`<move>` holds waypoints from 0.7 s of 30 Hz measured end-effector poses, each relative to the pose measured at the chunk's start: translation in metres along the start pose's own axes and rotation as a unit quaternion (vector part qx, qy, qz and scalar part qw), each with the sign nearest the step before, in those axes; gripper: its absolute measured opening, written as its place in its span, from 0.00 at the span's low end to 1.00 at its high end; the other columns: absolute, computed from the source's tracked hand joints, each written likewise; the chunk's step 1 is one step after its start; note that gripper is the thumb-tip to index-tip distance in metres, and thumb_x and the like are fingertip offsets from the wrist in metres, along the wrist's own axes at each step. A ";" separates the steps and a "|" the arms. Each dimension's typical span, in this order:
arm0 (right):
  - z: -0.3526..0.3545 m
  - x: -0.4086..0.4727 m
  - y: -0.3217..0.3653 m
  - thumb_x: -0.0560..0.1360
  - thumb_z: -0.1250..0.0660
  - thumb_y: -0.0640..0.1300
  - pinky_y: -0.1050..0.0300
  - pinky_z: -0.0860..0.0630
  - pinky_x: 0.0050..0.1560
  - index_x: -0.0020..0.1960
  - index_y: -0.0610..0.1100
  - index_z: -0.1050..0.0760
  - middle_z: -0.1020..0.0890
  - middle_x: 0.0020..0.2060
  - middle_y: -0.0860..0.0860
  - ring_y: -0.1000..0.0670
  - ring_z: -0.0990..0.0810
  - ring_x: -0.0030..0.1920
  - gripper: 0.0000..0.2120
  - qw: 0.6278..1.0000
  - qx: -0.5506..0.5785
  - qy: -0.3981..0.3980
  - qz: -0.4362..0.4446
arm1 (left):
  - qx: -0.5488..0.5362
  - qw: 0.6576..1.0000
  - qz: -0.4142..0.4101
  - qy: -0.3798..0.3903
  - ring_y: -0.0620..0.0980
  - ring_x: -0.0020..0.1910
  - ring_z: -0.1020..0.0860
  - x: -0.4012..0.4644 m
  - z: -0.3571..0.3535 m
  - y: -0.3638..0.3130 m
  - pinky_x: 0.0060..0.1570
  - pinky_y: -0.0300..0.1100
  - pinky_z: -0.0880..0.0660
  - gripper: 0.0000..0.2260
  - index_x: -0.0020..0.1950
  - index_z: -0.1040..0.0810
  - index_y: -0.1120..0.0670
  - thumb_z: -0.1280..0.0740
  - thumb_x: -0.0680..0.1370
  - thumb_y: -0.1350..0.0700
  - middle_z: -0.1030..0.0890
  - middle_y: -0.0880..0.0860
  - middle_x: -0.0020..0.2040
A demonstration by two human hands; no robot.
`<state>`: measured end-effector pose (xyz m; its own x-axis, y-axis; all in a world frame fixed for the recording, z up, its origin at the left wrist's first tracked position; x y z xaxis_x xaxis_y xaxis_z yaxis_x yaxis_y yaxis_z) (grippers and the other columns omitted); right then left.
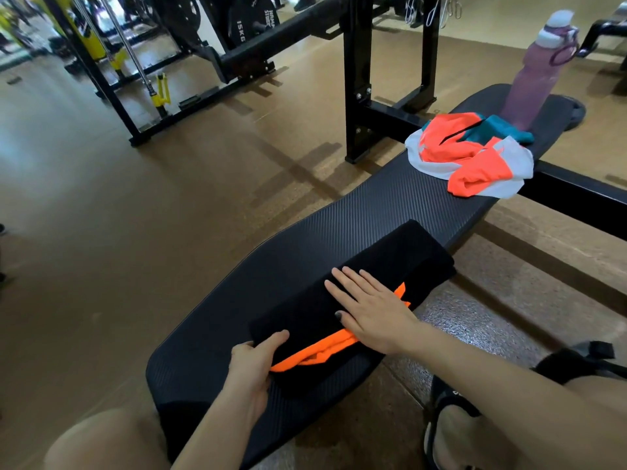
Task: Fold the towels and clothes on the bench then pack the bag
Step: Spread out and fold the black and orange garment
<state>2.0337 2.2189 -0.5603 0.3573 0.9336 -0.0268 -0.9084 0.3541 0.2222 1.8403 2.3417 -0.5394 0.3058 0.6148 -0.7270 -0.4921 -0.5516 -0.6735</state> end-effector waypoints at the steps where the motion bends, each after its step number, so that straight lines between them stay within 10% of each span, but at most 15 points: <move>1: 0.002 0.000 0.000 0.83 0.58 0.58 0.49 0.60 0.80 0.82 0.50 0.55 0.55 0.81 0.49 0.51 0.61 0.80 0.29 1.000 0.005 -0.002 -0.002 | -0.014 1.000 0.006 0.013 0.60 0.46 0.14 -0.003 -0.003 -0.003 0.43 0.51 0.19 0.18 0.60 0.20 0.64 0.23 0.73 0.58 0.14 0.62 0.49; 6: 0.018 0.004 0.014 0.83 0.49 0.48 0.56 0.59 0.79 0.82 0.47 0.49 0.48 0.81 0.49 0.52 0.54 0.81 0.28 0.994 0.098 -0.049 0.006 | -0.017 0.994 0.023 0.104 0.62 0.52 0.15 -0.015 -0.016 -0.007 0.57 0.56 0.21 0.14 0.61 0.18 0.60 0.28 0.77 0.58 0.14 0.62 0.52; 10: 0.018 0.008 0.030 0.83 0.47 0.44 0.61 0.56 0.79 0.82 0.46 0.47 0.47 0.81 0.53 0.59 0.54 0.79 0.28 0.960 0.280 -0.001 0.001 | -0.011 0.993 -0.030 0.113 0.59 0.50 0.14 -0.021 -0.018 -0.013 0.44 0.52 0.18 0.16 0.65 0.22 0.49 0.29 0.78 0.54 0.14 0.57 0.53; 15: 0.006 0.003 0.029 0.83 0.48 0.45 0.60 0.58 0.79 0.82 0.46 0.49 0.49 0.81 0.54 0.60 0.57 0.79 0.28 0.973 0.228 0.020 0.028 | 0.001 0.992 -0.087 0.093 0.54 0.52 0.15 -0.032 -0.017 -0.030 0.48 0.50 0.19 0.15 0.65 0.23 0.48 0.29 0.78 0.56 0.14 0.52 0.54; 21: 0.048 0.001 0.010 0.77 0.45 0.41 0.52 0.40 0.77 0.76 0.51 0.32 0.29 0.73 0.54 0.59 0.33 0.73 0.27 0.836 0.535 -0.045 -0.117 | 0.084 0.976 -0.194 0.062 0.52 0.51 0.16 -0.060 -0.052 -0.086 0.48 0.51 0.16 0.16 0.61 0.28 0.49 0.27 0.76 0.54 0.18 0.52 0.56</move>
<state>2.0356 2.2203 -0.5117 0.5572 0.8204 -0.1281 -0.1158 0.2295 0.9664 1.9065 2.3225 -0.4450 0.5858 0.6807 -0.4399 -0.4436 -0.1850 -0.8769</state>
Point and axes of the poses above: each hand's wrist, its own x-axis towards the middle knuckle, its own z-axis out of the back of the hand, y = z × x, the point moved 7 cm from there along x, towards the middle knuckle
